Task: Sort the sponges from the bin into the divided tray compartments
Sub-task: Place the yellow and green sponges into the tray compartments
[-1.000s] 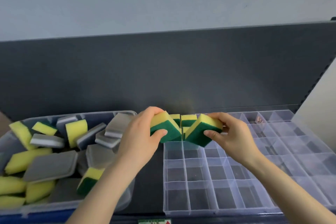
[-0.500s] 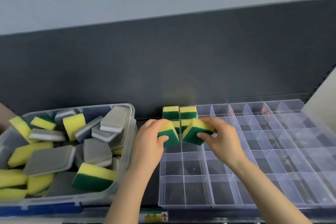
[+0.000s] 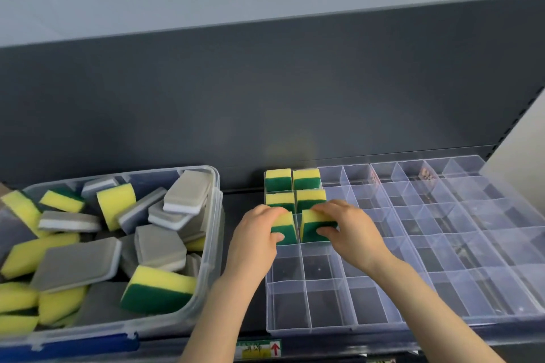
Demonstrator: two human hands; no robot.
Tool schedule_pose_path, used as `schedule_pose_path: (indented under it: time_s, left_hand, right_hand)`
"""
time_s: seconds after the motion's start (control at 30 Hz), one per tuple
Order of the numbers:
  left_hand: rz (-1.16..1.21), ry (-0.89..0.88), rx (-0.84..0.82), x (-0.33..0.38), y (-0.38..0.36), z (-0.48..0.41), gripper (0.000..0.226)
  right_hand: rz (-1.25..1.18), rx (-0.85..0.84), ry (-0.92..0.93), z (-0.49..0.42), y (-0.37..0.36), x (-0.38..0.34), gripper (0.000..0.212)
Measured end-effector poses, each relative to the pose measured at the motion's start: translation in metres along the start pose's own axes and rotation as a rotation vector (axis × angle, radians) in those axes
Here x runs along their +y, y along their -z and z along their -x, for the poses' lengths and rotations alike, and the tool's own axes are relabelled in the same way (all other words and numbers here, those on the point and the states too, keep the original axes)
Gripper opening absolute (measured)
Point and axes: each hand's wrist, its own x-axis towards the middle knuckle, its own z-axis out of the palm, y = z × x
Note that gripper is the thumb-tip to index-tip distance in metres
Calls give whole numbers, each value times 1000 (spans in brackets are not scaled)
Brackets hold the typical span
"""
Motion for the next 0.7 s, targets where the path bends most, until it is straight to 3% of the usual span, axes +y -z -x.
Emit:
schedule_pose_path:
  time_s: [0.2, 0.57, 0.7]
  left_hand:
    - [-31, 5, -84, -7, -15, 0, 48]
    - [-79, 0, -77, -8, -21, -2, 50]
    - [-99, -15, -73, -7, -21, -1, 52]
  right_hand:
    - [83, -83, -1, 1, -14, 4, 34]
    - [204, -117, 19, -2, -18, 6, 18]
    - [199, -115, 24, 1, -19, 7, 27]
